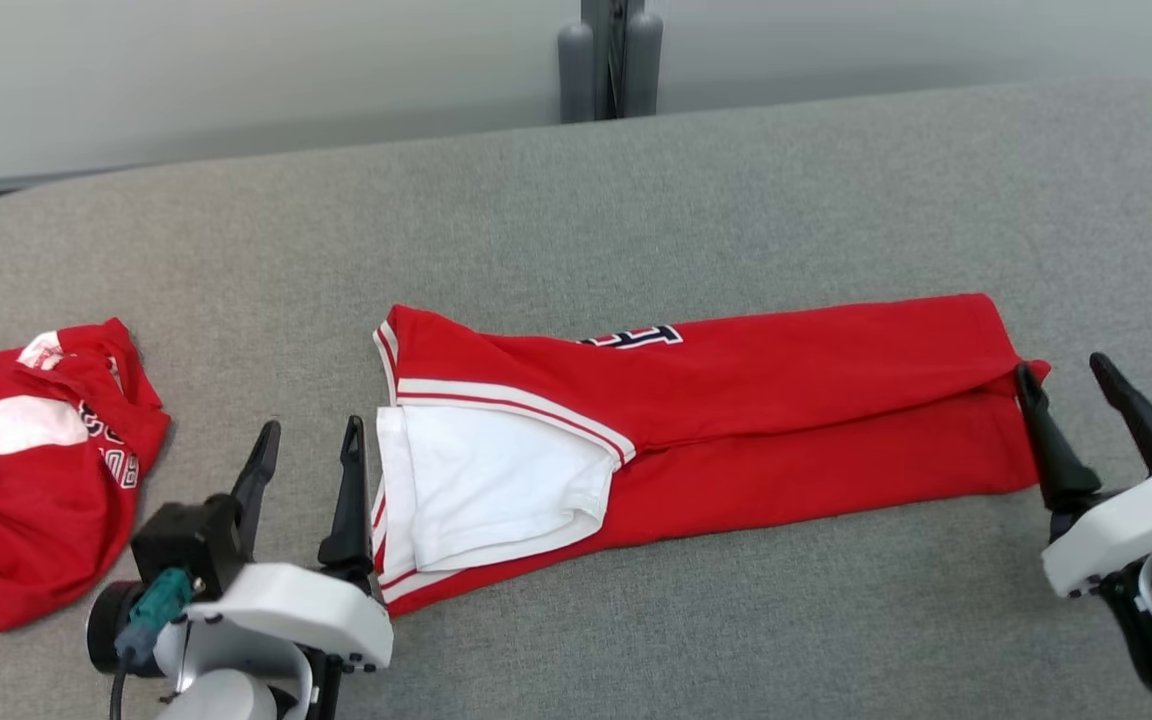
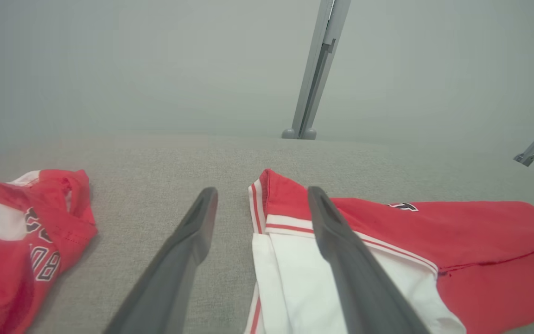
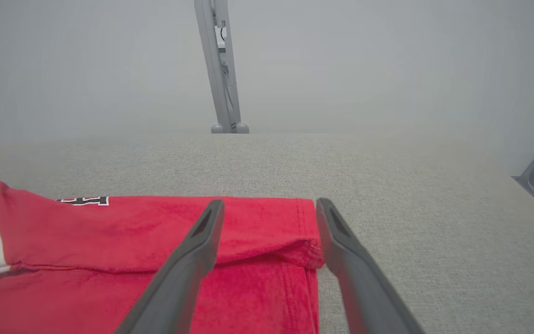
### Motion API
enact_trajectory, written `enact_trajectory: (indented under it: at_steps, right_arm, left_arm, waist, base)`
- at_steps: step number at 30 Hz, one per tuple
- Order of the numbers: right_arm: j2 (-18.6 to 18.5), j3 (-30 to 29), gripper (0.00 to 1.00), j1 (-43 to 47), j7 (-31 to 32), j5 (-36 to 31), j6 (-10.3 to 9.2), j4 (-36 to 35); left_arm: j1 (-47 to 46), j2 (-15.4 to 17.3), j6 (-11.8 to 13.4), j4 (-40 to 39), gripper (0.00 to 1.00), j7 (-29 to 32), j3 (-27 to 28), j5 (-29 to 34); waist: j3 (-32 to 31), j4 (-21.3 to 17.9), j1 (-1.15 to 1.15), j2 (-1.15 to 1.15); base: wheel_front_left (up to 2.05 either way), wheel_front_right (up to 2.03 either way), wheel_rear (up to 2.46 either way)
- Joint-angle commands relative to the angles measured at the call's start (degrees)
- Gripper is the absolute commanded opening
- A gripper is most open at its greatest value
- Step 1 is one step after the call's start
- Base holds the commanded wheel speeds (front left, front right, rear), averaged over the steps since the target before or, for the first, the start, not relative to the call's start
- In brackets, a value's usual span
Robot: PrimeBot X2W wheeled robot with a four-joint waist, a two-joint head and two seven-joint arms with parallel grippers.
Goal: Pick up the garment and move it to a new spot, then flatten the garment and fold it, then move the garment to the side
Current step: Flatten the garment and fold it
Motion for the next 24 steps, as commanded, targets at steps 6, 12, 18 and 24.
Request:
enact_trajectory:
  at_steps: [6, 12, 18, 24]
  right_arm:
    - [2.9, 0.3, 1.0, 4.1, -4.2, -3.7, -0.01, 0.4]
    - [5.0, -0.3, 1.0, 7.6, -7.8, -6.2, -0.01, 2.2]
    - [7.6, -1.6, 1.0, 11.1, -9.8, -8.7, -0.01, 3.6]
    - [10.0, -3.2, 1.0, 14.0, -10.5, -10.0, -0.01, 3.7]
  left_arm:
    - [4.0, -2.0, 0.0, 1.5, 1.0, -2.9, 1.0, 1.5]
    - [7.8, -4.1, -1.6, 2.0, 1.0, -3.6, 3.0, 4.3]
    - [12.4, -6.9, -4.4, 0.1, 1.0, -3.7, 6.1, 10.4]
    - [17.4, -10.1, -7.9, 0.1, 1.0, -3.6, 9.2, 16.3]
  waist:
    - [-4.8, 1.1, 0.0, 0.0]
    - [-8.2, 1.9, 0.0, 0.0]
    - [-10.3, 2.1, 0.0, 0.0]
    - [-11.8, 2.1, 0.0, 0.0]
  base:
    - [0.0, 0.0, 0.0]
    - [0.0, 0.0, 0.0]
    - [0.0, 0.0, 0.0]
    - [0.0, 0.0, 0.0]
